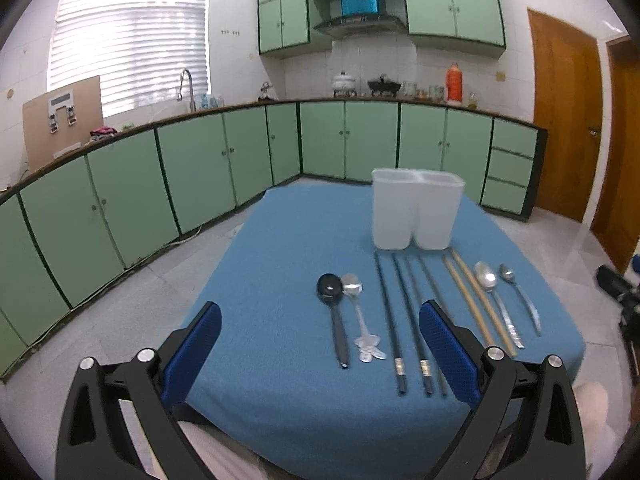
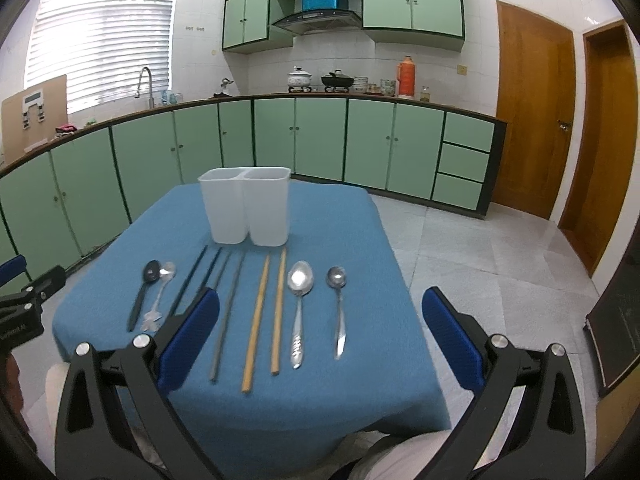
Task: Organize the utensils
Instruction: 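Move the left tool to the black spoon and open around it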
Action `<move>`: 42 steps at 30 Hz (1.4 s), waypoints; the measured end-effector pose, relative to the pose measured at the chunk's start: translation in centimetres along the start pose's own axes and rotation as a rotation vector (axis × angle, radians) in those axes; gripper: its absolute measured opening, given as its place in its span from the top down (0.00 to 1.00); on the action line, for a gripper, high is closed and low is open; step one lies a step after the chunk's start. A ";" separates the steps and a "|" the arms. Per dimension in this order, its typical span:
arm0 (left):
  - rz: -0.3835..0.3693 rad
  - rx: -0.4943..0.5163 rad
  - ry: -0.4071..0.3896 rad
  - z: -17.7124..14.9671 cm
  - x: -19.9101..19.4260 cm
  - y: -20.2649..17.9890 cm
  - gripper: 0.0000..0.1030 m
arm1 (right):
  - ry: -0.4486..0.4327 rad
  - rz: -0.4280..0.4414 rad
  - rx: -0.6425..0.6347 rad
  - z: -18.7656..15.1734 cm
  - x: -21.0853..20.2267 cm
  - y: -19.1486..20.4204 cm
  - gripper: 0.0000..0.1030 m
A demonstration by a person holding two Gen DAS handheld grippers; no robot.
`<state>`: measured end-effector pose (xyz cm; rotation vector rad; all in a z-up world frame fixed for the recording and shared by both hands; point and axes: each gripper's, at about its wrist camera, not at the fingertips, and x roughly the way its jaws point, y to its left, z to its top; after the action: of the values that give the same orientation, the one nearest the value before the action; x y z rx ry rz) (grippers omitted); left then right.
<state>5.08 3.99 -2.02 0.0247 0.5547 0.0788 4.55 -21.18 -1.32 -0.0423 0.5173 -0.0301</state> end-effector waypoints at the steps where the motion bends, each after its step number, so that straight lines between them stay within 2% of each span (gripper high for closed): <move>1: -0.001 -0.002 0.015 0.1 1.0 0.3 0.06 | 0.001 -0.010 -0.001 0.1 0.5 -0.2 0.05; 11: 0.001 0.017 0.177 1.4 10.6 0.3 0.06 | 0.051 -0.065 0.009 1.4 6.6 -2.0 0.08; 15: 0.004 0.000 0.247 1.6 14.4 0.5 0.07 | 0.097 -0.064 0.009 1.4 8.9 -1.9 0.19; 19: 0.003 -0.021 0.302 1.6 17.3 0.8 0.09 | 0.132 -0.063 0.009 1.3 10.9 -1.9 0.21; 23: 0.001 -0.026 0.327 1.6 18.9 0.8 0.09 | 0.151 -0.064 0.009 1.4 12.4 -1.6 0.21; 32: -0.006 -0.025 0.374 1.5 21.4 1.2 0.20 | 0.179 -0.056 0.014 1.2 14.5 -1.5 0.25; 42: -0.029 -0.019 0.393 1.3 22.8 1.4 0.21 | 0.185 -0.051 0.012 1.4 15.5 -1.1 0.25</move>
<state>24.94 7.28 -12.81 -0.0177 0.9466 0.0603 18.71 -22.82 -7.67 -0.0415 0.7006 -0.0879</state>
